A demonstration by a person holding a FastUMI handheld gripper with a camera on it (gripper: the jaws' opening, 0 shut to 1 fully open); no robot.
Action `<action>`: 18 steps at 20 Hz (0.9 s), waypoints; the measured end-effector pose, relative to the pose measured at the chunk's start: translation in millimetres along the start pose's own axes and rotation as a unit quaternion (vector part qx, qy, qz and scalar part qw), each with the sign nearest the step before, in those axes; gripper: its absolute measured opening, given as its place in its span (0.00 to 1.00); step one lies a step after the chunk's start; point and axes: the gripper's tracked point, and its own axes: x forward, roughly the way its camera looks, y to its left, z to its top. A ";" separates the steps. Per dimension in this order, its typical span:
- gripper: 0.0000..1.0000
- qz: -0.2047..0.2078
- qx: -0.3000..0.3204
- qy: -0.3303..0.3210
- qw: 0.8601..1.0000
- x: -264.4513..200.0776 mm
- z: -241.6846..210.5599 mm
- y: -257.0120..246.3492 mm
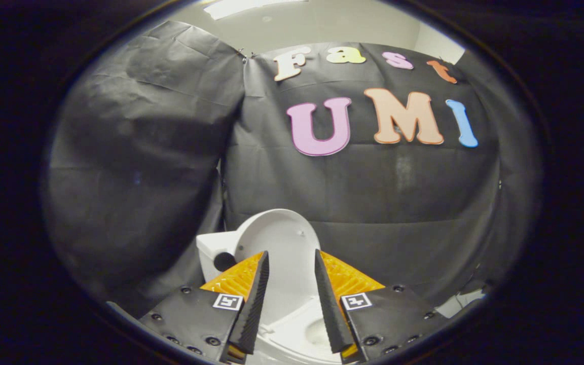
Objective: Open the toilet lid.
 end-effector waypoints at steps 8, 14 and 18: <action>0.56 -0.057 -0.035 -0.009 0.998 -53.9 -5.2 -92.3; 0.56 -0.105 -0.020 0.029 0.994 -97.6 -27.9 -152.6; 0.56 -0.112 -0.004 0.078 0.991 -120.3 -55.8 -172.6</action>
